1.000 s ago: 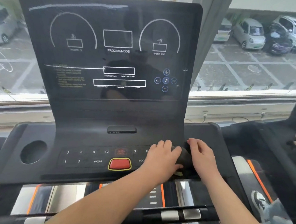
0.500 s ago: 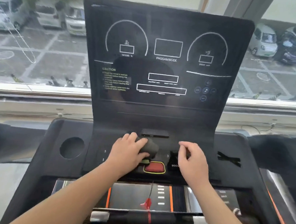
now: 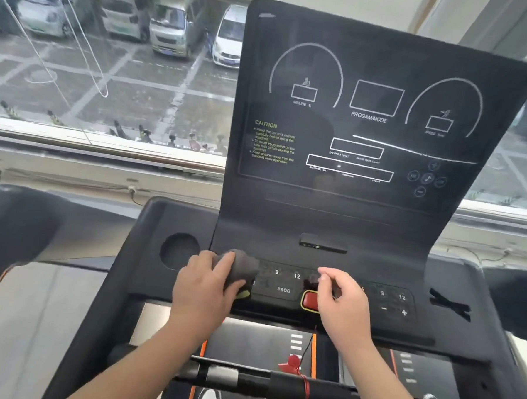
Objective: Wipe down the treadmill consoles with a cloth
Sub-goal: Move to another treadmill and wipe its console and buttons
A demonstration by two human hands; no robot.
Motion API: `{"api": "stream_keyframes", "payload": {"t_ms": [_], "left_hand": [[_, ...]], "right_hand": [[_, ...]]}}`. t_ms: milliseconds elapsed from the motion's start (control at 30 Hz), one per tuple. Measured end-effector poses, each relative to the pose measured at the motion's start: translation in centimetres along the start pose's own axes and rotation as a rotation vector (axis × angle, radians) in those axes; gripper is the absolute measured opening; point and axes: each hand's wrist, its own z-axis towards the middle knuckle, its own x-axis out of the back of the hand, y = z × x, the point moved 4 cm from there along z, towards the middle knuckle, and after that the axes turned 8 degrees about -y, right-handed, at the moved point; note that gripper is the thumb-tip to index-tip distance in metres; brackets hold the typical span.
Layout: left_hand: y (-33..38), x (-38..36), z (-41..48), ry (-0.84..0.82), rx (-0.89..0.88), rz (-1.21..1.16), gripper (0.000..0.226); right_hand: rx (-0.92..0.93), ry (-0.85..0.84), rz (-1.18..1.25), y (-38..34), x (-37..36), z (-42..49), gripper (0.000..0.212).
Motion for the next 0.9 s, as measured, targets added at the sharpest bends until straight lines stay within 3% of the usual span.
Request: {"api": "stream_keyframes", "payload": {"t_ms": [100,267,433,600,767,900], "left_hand": [[-0.6,0.7,0.8,-0.002,-0.156,0.061,0.050],[-0.3,0.6,2.4,-0.012,0.148,0.044,0.054],[4.1,-1.4,0.5,-0.081,-0.131,0.057,0.054],[5.7,-0.3,3.4,-0.137,0.238,-0.049,0.049],[13.5,-1.2,4.2,-0.395,0.060,-0.013,0.054],[20.6,-3.2,5.9,-0.473,-0.029,0.073,0.055]], "right_hand": [[-0.006,0.009,-0.017,0.1,0.4,0.0,0.021],[-0.016,0.062,-0.044,1.4,2.1,-0.6,0.019],[0.005,0.125,-0.099,3.4,4.1,-1.2,0.019],[-0.037,0.244,-0.096,5.8,7.6,-1.2,0.021],[-0.282,0.235,0.010,9.5,11.2,-0.8,0.039],[-0.358,0.223,0.093,11.2,13.4,-0.8,0.039]]}}
